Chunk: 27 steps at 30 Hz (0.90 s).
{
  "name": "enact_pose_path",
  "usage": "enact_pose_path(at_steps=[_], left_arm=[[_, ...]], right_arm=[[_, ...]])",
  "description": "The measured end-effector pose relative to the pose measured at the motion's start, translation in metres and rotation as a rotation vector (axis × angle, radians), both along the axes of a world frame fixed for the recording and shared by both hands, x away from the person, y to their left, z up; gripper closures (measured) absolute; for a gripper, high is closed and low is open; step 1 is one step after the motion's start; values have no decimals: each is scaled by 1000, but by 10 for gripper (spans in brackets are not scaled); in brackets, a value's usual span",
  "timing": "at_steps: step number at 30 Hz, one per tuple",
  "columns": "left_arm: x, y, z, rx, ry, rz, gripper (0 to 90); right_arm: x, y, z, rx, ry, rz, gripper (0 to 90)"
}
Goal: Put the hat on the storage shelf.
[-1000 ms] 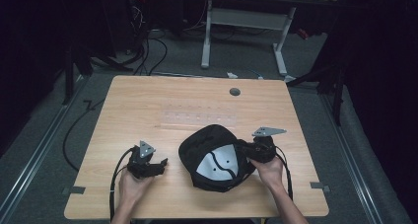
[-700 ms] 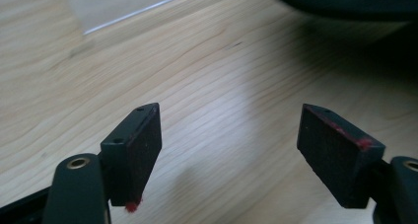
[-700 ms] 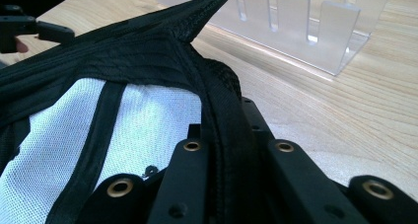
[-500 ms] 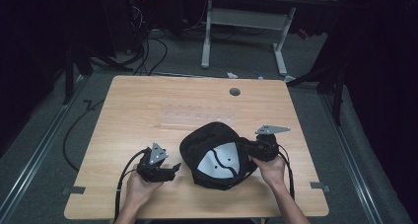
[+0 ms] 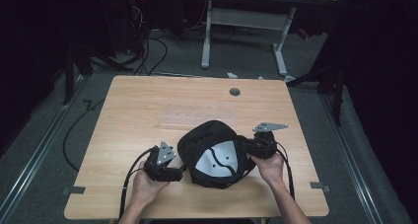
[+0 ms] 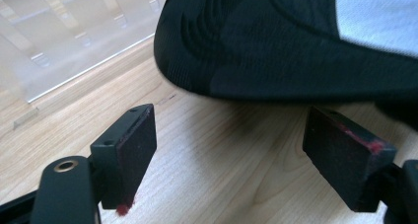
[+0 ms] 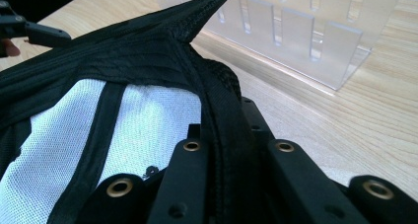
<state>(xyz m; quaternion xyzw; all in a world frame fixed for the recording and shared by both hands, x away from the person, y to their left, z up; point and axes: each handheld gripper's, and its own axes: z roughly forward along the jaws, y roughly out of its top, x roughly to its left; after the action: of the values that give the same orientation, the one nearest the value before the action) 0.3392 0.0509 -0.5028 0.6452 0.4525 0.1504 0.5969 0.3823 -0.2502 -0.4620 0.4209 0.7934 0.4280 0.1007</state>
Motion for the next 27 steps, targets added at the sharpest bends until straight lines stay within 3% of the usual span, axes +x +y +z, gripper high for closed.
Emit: enact_pose_path(at_steps=[4, 20, 27], left_arm=[[-2, -1, 2, 8, -12, -10, 203], [-6, -6, 5, 64, -47, -37, 258], [-8, -9, 6, 101, -94, -35, 322]], right_arm=[[1, 4, -2, -23, 10, 9, 844], [4, 6, -4, -37, 54, 13, 842], [4, 13, -2, -38, 64, 40, 840]])
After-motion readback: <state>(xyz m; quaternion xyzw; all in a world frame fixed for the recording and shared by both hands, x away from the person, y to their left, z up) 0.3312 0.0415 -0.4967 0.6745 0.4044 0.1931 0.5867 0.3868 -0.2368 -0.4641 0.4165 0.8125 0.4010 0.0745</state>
